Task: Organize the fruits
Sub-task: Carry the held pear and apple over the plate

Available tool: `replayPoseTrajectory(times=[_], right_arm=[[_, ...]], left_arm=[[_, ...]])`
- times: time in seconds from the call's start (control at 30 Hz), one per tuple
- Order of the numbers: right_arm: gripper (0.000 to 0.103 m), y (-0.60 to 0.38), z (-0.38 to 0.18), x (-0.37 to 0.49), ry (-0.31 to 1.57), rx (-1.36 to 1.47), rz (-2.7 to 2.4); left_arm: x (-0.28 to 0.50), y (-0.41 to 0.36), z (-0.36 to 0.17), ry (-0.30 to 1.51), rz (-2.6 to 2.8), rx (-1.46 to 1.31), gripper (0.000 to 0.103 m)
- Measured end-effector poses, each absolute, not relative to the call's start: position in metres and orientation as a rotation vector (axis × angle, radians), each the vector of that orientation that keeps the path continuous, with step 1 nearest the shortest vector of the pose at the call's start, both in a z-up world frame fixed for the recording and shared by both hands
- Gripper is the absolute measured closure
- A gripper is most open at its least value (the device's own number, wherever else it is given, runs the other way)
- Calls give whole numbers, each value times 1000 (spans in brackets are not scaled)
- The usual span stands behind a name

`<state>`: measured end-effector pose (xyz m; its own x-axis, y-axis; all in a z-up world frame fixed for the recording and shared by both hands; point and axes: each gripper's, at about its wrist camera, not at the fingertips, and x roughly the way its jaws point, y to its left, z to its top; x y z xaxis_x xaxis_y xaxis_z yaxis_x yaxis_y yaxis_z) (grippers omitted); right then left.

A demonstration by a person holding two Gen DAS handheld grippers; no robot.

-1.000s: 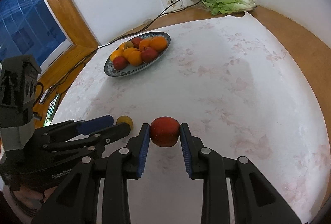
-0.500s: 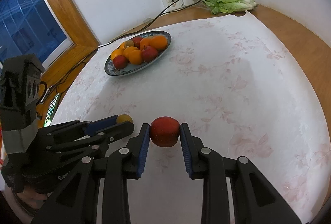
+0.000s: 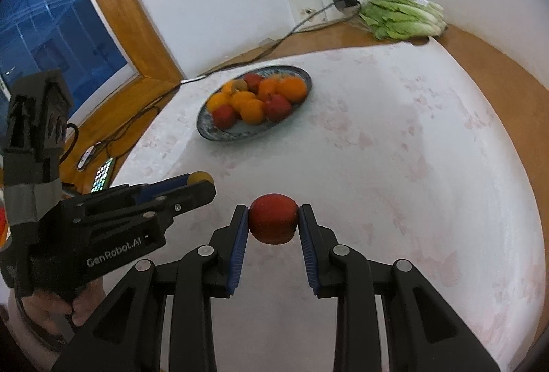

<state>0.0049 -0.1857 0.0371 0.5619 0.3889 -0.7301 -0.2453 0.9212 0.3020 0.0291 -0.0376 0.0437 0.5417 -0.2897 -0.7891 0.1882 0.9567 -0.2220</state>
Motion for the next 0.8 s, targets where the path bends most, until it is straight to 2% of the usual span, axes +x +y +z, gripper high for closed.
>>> replayPoseTrajectory(times=[0.43,0.8], right_arm=[[72,-164,66,38,873,141,411],[72,-150,72,80,833,115,414]], left_arm=[[59,-17,76,883,-221,-99,78],[103,-10,69,877,-178,-104,78]])
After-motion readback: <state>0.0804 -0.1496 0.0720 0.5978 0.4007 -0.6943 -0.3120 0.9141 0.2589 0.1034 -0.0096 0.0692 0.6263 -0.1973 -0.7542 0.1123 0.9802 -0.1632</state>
